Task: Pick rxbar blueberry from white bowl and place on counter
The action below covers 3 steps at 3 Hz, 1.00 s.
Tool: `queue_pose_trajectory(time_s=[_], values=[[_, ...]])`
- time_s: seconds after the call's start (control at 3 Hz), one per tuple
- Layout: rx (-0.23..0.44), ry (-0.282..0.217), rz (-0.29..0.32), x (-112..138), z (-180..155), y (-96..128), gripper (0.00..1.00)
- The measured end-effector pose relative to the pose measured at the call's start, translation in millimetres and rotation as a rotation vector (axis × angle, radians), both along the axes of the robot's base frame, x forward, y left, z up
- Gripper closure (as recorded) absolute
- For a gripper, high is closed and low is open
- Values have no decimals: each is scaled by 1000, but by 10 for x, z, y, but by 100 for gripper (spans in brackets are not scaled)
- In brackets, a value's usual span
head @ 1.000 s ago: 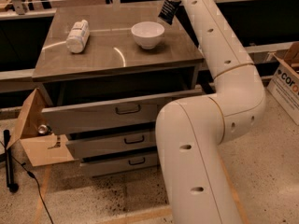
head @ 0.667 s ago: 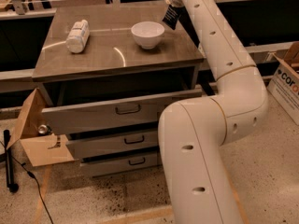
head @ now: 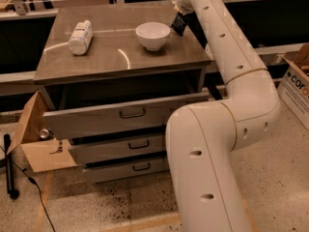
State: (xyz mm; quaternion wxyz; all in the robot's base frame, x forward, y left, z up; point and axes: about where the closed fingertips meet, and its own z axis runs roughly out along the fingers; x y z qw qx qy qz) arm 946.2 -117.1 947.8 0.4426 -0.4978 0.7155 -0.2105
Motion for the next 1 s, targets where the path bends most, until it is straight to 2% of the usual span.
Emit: queue_pose_trajectory(time_s=[0.67,1.0], values=[[2,39,18,-137,58,42,12],[1,43,18,-189,139,44,0]])
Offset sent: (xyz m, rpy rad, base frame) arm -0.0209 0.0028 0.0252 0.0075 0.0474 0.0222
